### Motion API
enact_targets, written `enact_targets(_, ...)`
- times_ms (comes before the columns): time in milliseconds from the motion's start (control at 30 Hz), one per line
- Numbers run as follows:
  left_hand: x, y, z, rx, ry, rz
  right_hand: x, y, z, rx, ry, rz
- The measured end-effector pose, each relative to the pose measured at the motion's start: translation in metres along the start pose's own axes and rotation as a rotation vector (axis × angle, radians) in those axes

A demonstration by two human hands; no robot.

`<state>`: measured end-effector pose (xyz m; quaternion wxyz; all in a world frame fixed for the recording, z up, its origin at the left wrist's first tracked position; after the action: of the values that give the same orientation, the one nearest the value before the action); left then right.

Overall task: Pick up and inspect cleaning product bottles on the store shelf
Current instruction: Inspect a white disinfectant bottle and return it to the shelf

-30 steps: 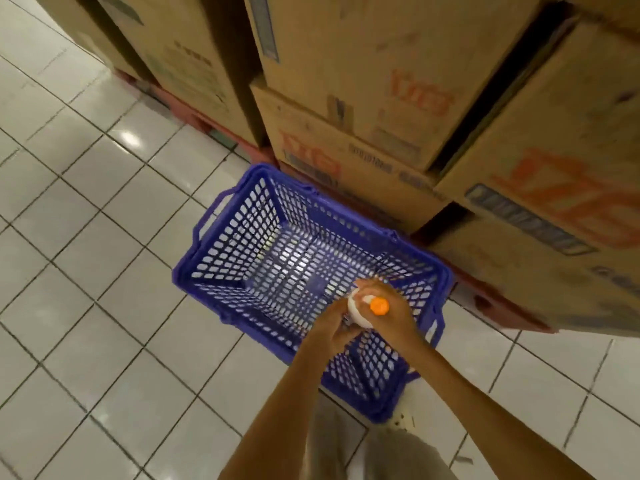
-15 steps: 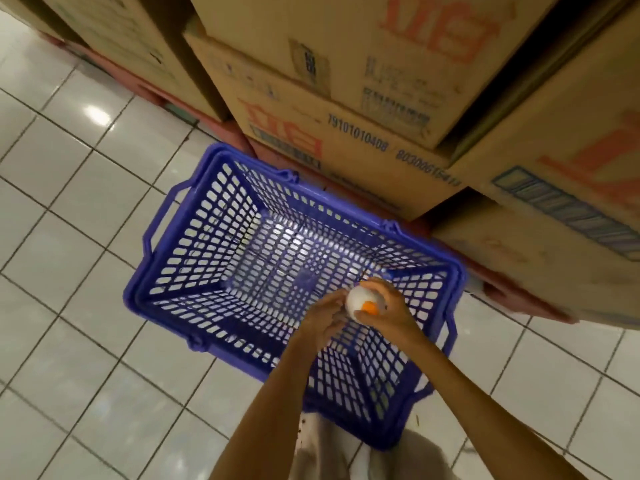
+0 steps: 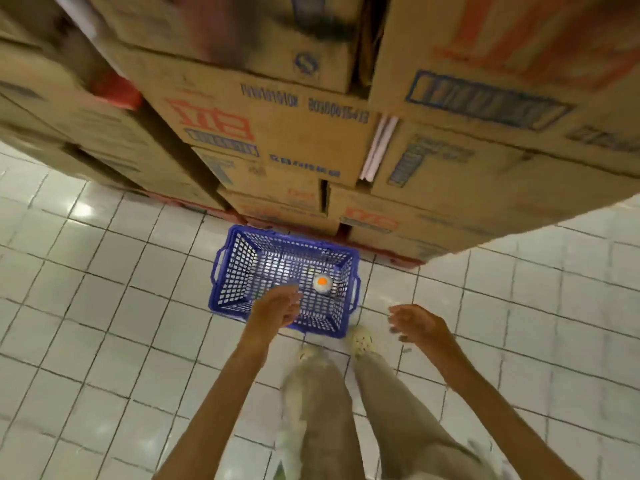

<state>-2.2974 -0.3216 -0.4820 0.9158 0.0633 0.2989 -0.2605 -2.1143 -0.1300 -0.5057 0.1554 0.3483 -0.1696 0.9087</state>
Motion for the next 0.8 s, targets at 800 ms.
enact_targets(800, 0.237, 0.479, 0.344, 1.307, 0.009, -1.562, -0.343, -0.11, 0.5, -1.084, 0.382, -1.074)
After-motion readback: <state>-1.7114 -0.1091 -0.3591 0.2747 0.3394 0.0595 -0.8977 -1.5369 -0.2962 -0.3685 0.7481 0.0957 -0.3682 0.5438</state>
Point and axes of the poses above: each hand's wrist, its own z-axis away from the middle knuckle, its own y-axis out of the palm, x = y × z, the point moved 2 cm from there along -z, towards the middle knuckle, and after that the axes turned 4 degrees about z, right-handed, at the moved point
